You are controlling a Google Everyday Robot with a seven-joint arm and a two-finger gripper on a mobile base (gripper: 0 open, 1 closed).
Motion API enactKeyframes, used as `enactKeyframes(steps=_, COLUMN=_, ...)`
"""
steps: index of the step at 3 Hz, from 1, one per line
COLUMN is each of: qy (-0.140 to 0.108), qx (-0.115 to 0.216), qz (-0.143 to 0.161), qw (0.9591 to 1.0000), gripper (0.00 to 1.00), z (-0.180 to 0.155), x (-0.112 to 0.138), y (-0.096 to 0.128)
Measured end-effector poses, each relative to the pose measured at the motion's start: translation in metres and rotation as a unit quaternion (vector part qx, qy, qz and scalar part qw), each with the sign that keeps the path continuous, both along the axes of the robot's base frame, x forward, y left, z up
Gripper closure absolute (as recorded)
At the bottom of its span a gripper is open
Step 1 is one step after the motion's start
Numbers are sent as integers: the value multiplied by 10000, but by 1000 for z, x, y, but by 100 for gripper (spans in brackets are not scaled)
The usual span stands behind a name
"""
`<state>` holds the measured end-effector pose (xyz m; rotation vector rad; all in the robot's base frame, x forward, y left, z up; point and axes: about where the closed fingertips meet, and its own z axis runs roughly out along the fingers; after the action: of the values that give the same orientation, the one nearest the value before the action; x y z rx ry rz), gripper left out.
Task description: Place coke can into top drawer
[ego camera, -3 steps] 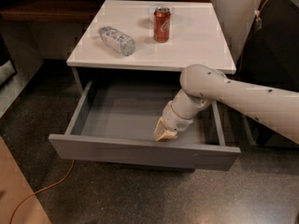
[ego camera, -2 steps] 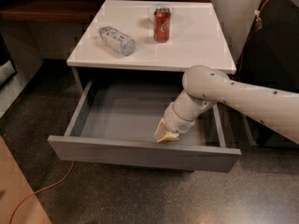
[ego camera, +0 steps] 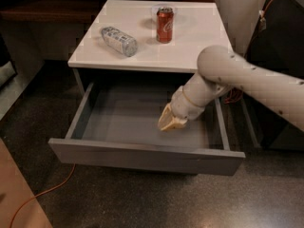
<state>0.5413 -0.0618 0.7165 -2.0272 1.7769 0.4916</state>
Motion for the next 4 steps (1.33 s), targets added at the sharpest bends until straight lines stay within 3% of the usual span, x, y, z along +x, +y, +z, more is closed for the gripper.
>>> enactKeyframes(steps=1, qy=-141, qx=320, qz=-20, qw=9994, gripper=75, z=40, x=15, y=-1)
enactKeyframes(steps=3, qy=-197, qx=1073, qz=-63, qw=9940, gripper=27, z=124, x=33, y=2)
enactKeyframes(steps=4, qy=-228, qx=1200, qz=-473, qw=9914, gripper=5, z=148, x=55, y=-4)
